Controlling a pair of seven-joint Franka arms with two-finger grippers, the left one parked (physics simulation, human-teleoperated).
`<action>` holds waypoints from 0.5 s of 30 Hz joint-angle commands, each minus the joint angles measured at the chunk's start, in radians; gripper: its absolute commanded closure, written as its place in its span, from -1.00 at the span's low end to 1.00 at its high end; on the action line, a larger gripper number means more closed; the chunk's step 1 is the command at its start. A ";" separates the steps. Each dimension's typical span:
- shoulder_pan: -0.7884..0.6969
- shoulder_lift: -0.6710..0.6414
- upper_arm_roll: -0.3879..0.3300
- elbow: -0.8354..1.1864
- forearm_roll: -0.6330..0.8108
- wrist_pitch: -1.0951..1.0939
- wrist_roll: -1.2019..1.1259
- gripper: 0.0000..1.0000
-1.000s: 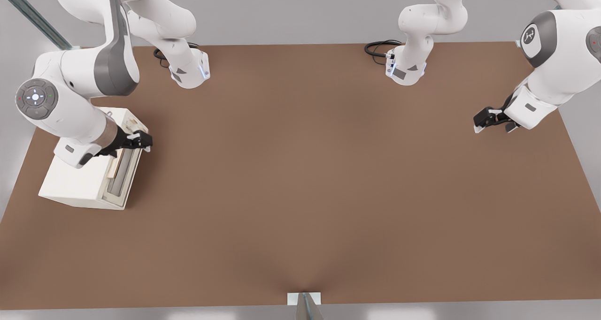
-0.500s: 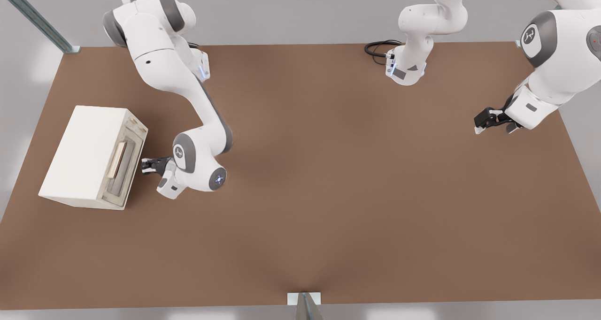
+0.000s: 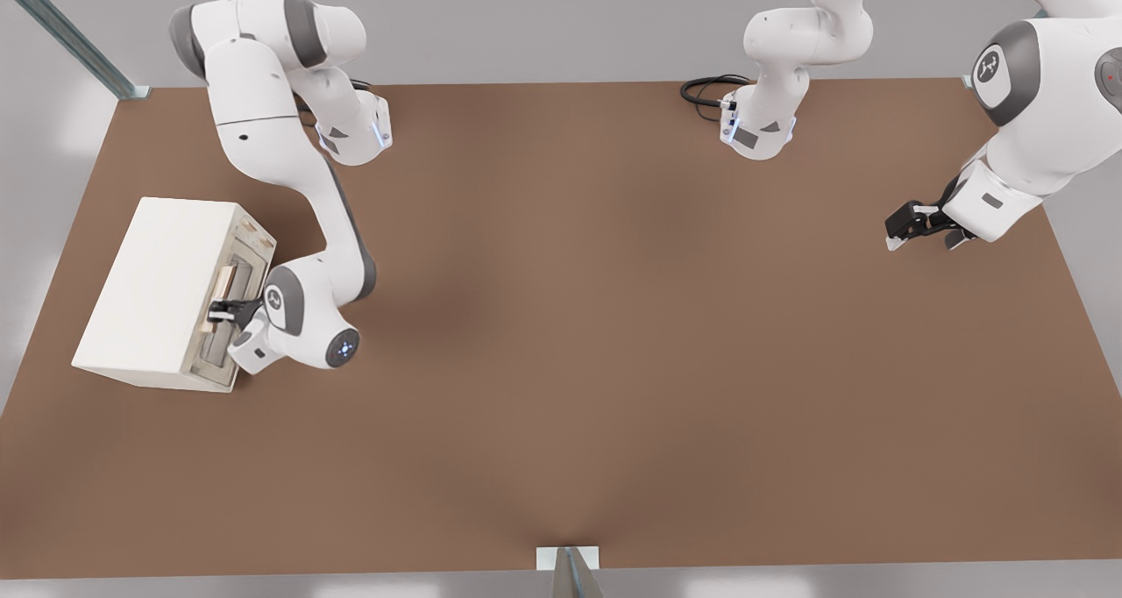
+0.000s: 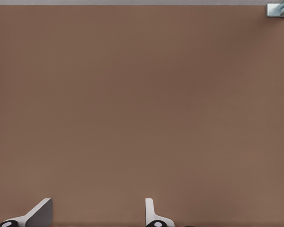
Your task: Keep left arm still and open the oven door with right arm
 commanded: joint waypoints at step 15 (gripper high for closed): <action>-0.002 0.004 -0.039 -0.048 -0.007 0.083 0.197 1.00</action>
